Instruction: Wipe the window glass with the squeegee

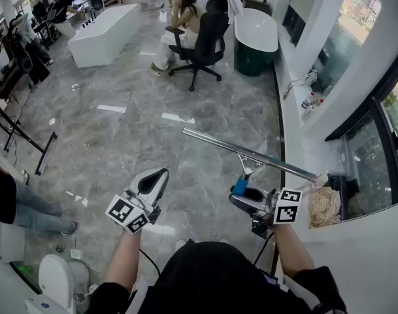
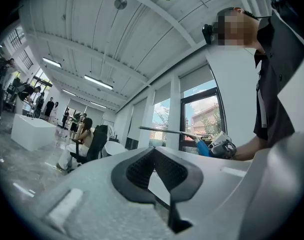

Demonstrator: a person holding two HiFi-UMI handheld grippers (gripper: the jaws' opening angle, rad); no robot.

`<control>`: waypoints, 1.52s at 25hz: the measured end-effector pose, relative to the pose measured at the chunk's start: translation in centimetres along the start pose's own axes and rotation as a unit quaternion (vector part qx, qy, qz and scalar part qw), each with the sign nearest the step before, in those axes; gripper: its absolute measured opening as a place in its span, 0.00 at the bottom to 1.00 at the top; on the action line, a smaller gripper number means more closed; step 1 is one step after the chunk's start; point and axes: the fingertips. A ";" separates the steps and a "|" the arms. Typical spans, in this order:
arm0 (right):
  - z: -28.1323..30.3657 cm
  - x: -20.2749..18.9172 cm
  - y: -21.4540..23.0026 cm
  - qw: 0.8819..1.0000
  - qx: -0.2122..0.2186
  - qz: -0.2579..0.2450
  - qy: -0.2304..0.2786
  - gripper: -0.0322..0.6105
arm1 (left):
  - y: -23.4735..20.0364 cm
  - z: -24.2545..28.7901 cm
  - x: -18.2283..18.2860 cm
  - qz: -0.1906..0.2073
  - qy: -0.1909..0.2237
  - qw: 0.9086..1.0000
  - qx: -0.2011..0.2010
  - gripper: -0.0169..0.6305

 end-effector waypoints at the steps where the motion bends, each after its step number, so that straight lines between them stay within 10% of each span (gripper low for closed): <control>1: 0.4 0.2 -0.4 1.000 -0.003 -0.006 0.001 0.28 | -0.2 -0.3 0.2 -0.001 0.001 1.000 -0.005 0.03; 12: 1.0 1.3 -1.5 0.998 -0.041 -0.024 0.038 0.28 | -2.0 0.4 -1.2 -0.011 -0.018 0.998 -0.056 0.03; 38: -17.0 13.7 15.0 0.992 -0.060 -0.033 0.108 0.28 | 4.2 29.4 -1.5 -0.010 0.005 0.995 -0.100 0.03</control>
Point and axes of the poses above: the fingertips, and each gripper's own axes: z forward along the fingers, y to its right, x out of its top, and after that the axes turned 1 degree about z, right-handed
